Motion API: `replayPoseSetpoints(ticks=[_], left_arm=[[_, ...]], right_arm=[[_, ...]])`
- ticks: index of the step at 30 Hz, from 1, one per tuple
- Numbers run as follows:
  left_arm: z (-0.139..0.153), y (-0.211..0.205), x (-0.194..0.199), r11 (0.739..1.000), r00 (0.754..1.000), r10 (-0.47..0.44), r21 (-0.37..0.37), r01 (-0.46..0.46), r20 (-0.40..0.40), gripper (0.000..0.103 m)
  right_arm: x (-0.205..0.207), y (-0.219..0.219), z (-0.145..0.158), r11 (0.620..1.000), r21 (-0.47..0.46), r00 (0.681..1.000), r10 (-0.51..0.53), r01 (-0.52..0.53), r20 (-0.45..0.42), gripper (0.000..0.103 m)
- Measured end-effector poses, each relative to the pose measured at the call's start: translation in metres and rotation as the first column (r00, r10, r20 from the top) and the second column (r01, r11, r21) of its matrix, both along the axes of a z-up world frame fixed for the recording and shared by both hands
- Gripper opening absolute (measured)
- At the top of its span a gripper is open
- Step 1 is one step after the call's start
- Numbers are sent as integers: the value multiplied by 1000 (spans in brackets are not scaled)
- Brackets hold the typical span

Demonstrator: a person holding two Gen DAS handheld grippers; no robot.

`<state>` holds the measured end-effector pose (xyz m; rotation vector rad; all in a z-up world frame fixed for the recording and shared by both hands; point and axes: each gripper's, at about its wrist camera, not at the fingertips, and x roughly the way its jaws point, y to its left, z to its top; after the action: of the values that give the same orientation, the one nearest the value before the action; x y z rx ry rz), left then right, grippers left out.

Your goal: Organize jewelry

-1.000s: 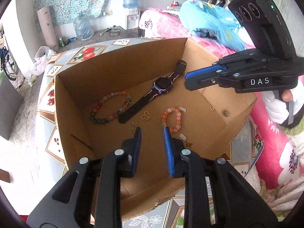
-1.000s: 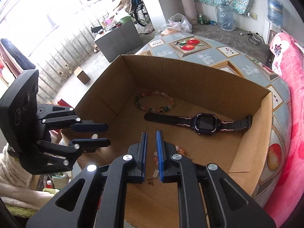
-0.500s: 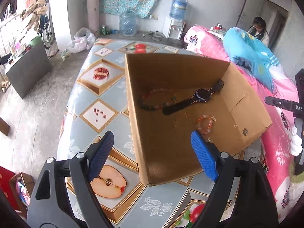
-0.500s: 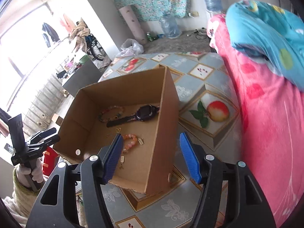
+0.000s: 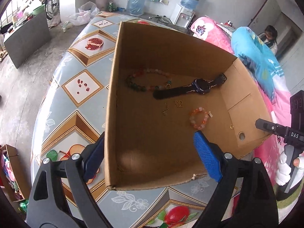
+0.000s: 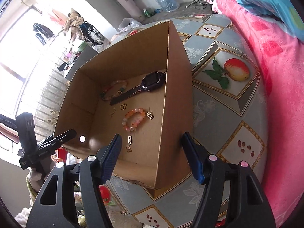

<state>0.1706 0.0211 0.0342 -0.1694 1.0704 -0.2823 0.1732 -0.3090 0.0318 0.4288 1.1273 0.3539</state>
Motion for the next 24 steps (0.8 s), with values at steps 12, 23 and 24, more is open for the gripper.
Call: replayPoseSetpoints(ticks=[12,23,24], left_arm=[[0,11,-79,999,998,-45,29,43,51,86],[23,19,-149,972,951,96,179,-154,294,91],[25,20,-154,967,945,111,185,-173,306,91]], right_arm=[[-86,18,8,996,-71,996,62,-57,69,65],[-188,42,46,902,-383,889,0,197,458,88],[-199,41,49,894,-383,867,-15,235,498,94]])
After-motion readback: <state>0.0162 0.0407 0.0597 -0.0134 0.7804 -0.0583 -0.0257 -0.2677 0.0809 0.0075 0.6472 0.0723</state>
